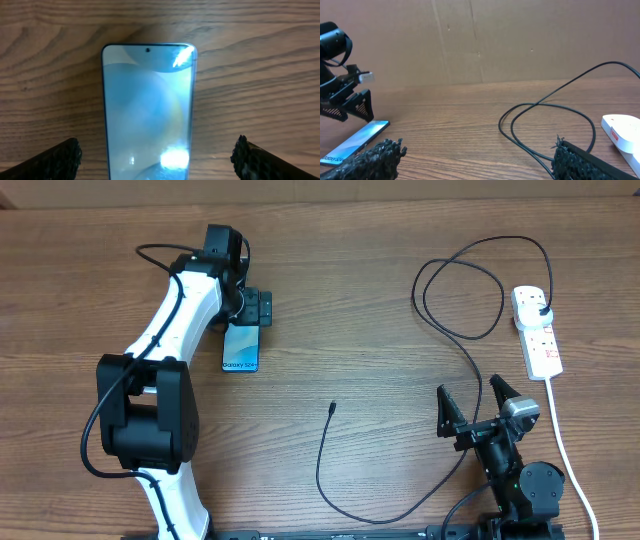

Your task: Plug charger to phone and switch on socket

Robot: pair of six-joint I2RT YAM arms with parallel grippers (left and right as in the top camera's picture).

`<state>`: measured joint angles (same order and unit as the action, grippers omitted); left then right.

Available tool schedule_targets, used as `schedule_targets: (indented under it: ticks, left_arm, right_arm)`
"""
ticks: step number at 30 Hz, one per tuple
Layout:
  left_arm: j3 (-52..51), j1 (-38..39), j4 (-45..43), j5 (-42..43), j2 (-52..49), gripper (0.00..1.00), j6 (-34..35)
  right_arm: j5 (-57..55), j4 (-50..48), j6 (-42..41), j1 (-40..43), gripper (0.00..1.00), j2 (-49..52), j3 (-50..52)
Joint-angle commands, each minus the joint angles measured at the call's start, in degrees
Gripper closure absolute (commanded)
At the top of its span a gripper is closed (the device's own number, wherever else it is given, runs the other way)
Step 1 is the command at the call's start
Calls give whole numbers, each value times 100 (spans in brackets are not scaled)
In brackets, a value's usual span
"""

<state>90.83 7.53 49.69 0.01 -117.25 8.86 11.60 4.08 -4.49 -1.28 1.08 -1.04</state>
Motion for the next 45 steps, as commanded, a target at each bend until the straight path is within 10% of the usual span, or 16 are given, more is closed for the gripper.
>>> schedule_targets:
  ticks: [1, 19, 45]
  left_arm:
    - [-350, -11, -155, -210, -63, 0, 101]
    - [-1268, -31, -428, -140, -63, 2, -7]
    - [-1285, 321, 1545, 601, -63, 19, 0]
  right_arm:
    - [-39, -31, 7, -37, 0, 7, 59]
    - [-39, -31, 7, -37, 0, 7, 59]
    - [-39, -31, 7, -37, 0, 7, 59]
